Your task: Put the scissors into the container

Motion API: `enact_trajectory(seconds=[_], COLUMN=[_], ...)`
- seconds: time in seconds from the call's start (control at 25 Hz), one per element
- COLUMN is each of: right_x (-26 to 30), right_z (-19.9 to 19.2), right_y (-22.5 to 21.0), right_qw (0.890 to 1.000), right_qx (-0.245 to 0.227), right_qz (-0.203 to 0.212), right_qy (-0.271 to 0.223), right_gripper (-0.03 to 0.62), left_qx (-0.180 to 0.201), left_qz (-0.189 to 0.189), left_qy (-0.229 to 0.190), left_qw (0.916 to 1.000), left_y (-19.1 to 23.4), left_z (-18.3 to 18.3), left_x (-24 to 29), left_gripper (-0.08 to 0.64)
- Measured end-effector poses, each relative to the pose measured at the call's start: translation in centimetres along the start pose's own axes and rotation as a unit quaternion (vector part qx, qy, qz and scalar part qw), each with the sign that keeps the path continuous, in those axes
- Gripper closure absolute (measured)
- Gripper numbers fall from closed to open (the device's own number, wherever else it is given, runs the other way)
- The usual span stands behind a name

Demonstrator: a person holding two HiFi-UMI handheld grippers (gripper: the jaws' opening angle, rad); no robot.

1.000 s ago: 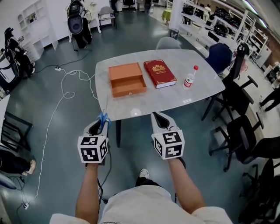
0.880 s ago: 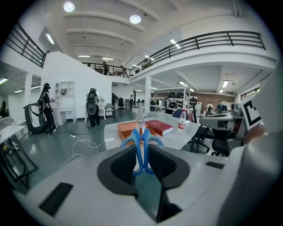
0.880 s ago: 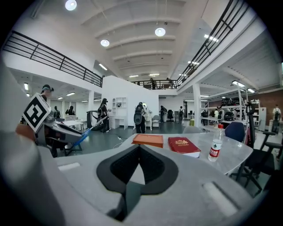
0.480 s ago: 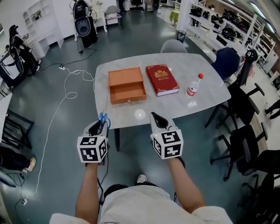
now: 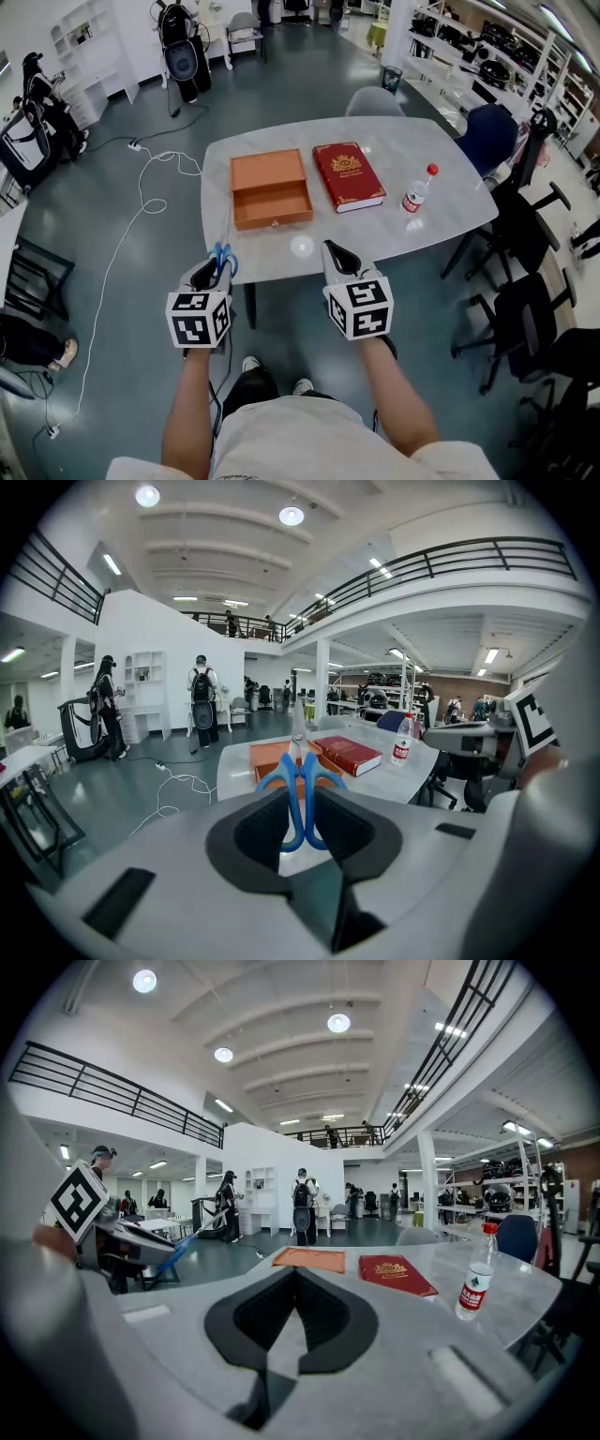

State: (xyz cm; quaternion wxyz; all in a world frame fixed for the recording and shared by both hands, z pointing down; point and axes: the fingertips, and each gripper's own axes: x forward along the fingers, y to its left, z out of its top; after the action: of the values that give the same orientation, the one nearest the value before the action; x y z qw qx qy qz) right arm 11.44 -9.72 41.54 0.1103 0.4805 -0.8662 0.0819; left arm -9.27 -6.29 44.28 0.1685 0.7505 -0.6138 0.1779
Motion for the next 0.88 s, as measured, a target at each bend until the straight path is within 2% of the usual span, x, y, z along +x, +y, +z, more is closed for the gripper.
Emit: enact_trajectory(seconds=[0.48, 0.88], right_x=[6.4, 13.9], right_z=[1.1, 3.2], right_y=[-0.7, -0.7], right_qw=[1.000, 0.999], right_qx=[0.004, 0.009], right_qz=[-0.011, -0.042], right_qy=[0.005, 0.017], right_gripper=[0.588, 0.588], left_qx=[0.001, 0.013], left_qz=[-0.018, -0.057], left_qy=[0.005, 0.016], left_qw=[0.9998, 0.9982], left_y=[3.9, 9.0], left_z=[1.7, 4.7], left_x=[5.1, 11.4], left_gripper=[0.478, 0.479])
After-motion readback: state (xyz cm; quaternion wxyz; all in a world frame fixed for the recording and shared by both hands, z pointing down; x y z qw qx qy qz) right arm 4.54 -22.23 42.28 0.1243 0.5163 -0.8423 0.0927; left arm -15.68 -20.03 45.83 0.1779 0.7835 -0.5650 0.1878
